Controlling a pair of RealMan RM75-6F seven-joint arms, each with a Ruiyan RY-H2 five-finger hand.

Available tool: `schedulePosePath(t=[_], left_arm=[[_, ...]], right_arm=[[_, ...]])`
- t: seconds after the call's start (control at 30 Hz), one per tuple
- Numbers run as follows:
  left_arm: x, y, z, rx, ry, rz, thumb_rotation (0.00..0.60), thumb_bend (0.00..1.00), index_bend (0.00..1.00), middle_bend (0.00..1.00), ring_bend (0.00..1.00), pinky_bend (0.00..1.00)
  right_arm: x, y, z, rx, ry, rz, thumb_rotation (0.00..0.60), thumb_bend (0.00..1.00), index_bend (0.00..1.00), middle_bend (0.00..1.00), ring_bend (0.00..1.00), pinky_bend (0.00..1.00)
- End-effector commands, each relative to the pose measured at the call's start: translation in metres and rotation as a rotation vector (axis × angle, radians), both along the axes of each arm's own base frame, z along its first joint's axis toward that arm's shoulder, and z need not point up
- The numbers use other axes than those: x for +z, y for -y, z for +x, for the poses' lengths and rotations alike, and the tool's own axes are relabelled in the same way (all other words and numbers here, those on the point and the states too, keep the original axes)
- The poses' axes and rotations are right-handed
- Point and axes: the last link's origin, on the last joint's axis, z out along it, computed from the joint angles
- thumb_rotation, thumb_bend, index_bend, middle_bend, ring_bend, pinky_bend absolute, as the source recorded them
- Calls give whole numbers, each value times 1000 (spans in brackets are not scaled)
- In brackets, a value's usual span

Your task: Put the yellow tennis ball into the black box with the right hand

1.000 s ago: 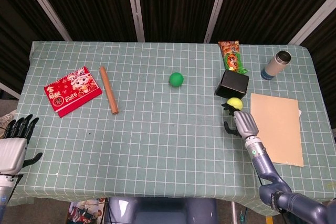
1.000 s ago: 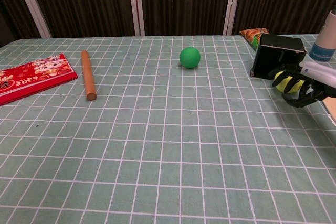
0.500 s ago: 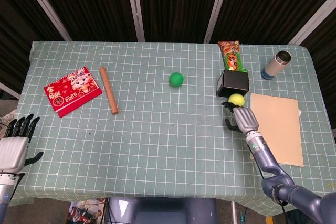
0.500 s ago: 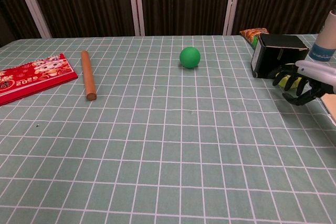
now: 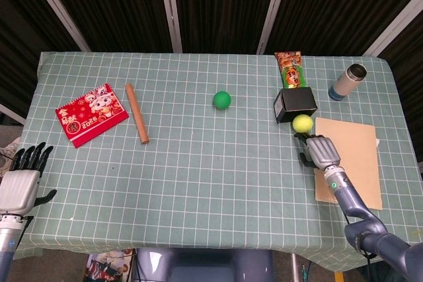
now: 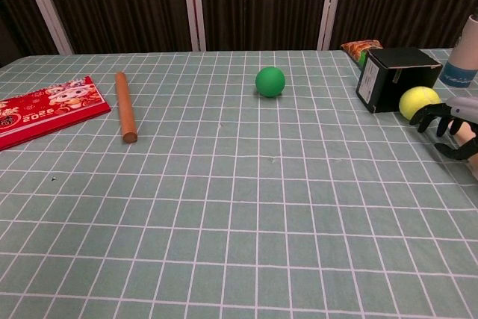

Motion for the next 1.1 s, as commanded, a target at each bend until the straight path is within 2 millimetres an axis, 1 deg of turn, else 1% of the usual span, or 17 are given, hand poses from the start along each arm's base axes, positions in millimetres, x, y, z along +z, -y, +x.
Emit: schedulePosePath(t=[0.03,0.27,0.37,0.5,0.63,0.73,0.97,1.03,1.1], left_arm=[[-3,-2,2,-5,0,-11,600,157,0,0,0,0],[-7,-5,5,-8,-12,-17,600,158,0,0,0,0],[-8,-6,7,-13,-13,-22,600,157,0,0,0,0],[-10,-8,9,-17,-16,-31,600,158,0,0,0,0],[-11,-8,10,-18,-15,-37,600,157,0,0,0,0],[-11,-9,10,-19,-11,-39,600,158,0,0,0,0],[-10,-10,7,-15,-11,-41,600,158,0,0,0,0],[-9,-9,7,-14,-8,-36,600,157,0,0,0,0],[-8,-8,7,-15,-3,-37,600,157,0,0,0,0]], right_arm=[[4,3,-3,3,-9,7,600,548,214,262,283,274],[19,15,-5,25,-17,-12,600,548,214,262,250,207],[22,18,-4,35,-11,-17,600,548,214,262,238,192],[21,19,2,54,6,-21,600,548,207,262,237,192],[18,21,10,70,40,-19,600,548,142,257,228,192],[16,22,17,77,71,-13,600,548,114,255,228,192],[12,21,28,107,80,11,600,548,111,255,223,192],[13,24,30,110,79,11,600,547,111,255,195,184],[15,28,30,102,80,11,600,548,111,255,152,156]])
